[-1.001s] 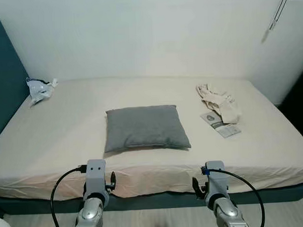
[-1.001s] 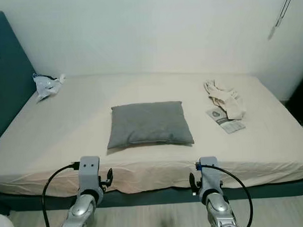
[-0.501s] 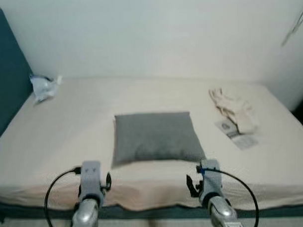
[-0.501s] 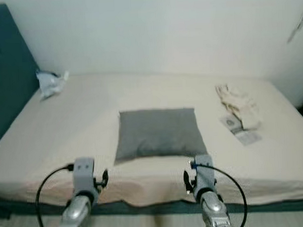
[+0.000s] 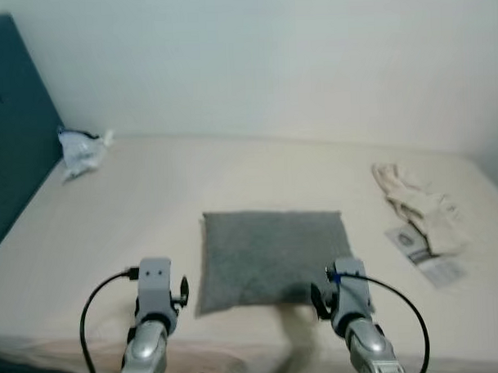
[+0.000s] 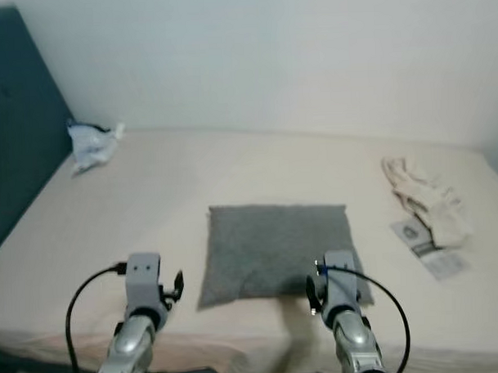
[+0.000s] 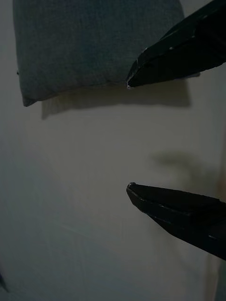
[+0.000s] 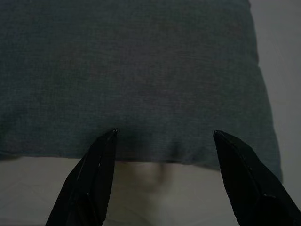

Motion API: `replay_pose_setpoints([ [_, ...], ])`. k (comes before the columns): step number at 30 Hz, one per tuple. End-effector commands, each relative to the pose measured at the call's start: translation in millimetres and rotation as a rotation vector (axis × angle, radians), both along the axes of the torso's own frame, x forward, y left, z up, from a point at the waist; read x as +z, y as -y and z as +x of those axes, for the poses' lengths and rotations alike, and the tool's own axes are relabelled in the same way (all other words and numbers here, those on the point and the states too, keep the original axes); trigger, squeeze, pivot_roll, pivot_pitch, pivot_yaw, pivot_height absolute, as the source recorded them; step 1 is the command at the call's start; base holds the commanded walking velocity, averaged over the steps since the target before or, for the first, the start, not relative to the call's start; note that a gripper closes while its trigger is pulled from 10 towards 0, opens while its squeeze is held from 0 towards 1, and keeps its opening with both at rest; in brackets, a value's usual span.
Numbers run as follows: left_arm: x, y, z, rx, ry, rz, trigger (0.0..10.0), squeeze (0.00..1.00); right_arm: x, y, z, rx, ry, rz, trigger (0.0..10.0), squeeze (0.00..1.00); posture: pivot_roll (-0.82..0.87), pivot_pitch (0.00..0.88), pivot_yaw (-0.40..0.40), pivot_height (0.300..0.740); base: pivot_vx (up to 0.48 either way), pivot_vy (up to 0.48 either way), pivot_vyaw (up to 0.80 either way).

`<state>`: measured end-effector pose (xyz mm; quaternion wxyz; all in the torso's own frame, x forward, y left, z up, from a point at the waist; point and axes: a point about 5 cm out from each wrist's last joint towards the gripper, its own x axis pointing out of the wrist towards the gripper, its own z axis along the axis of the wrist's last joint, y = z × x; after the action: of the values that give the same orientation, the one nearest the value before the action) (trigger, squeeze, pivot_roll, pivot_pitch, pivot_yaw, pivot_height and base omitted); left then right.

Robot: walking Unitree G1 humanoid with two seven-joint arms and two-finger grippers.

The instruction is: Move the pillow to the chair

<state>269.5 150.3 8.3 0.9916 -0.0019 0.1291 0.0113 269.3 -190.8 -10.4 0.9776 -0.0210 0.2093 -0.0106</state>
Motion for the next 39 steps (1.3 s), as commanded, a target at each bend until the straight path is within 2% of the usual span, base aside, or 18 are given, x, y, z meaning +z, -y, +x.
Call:
replay_pose_setpoints([
  [1, -5, 2.8, -5.2, -0.016, -0.013, 0.006, 10.0, 0.00, -7, 4.3, -8.2, -0.014, -0.029, -0.002, 10.0, 0.00, -0.01, 0.076, -0.013, 0.740, 0.000, 0.000, 0.00],
  [16, -5, 3.1, -6.1, -0.038, -0.016, 0.031, 10.0, 0.00, -7, 4.5, -9.2, -0.020, -0.030, -0.002, 10.0, 0.00, -0.02, 0.075, -0.007, 0.740, 0.000, 0.000, 0.00],
  [19, -2, 4.9, -4.3, -0.085, 0.004, 0.091, 10.0, 0.00, -5, 3.5, -7.0, -0.018, -0.023, 0.000, 10.0, 0.00, -0.02, 0.071, -0.006, 0.740, 0.000, -0.480, 0.00],
  [21, -1, 6.2, -4.4, -0.095, 0.009, 0.089, 10.0, 0.00, -4, 3.2, -5.7, -0.017, -0.017, 0.001, 10.0, 0.00, -0.01, 0.068, -0.005, 0.740, 0.000, -0.480, 0.00],
  [24, -3, 4.9, -4.9, -0.074, -0.001, 0.041, 10.0, 0.00, -2, 2.8, -3.7, -0.015, -0.008, 0.001, 10.0, 0.00, -0.02, 0.059, -0.003, 0.740, 0.000, -0.160, 0.00],
  [28, -5, -6.7, -3.4, -0.007, -0.020, 0.041, 10.0, 0.00, 3, 6.0, 2.3, -0.038, 0.001, 0.008, 10.0, 0.00, -0.03, 0.042, -0.003, 0.740, 0.000, 0.000, 0.00],
  [34, -3, -13.7, -0.6, 0.007, -0.013, 0.045, 10.0, 0.00, 14, 8.0, 13.8, -0.022, 0.042, 0.001, 10.0, 0.00, -0.03, 0.033, -0.005, 0.740, 0.000, 0.000, 0.00],
  [39, 3, -17.2, 5.9, -0.010, 0.011, 0.084, 10.0, 0.00, 32, 8.7, 32.7, 0.007, 0.097, -0.002, 10.0, 0.00, -0.03, 0.034, 0.000, 0.740, 0.000, 0.000, 0.00],
])
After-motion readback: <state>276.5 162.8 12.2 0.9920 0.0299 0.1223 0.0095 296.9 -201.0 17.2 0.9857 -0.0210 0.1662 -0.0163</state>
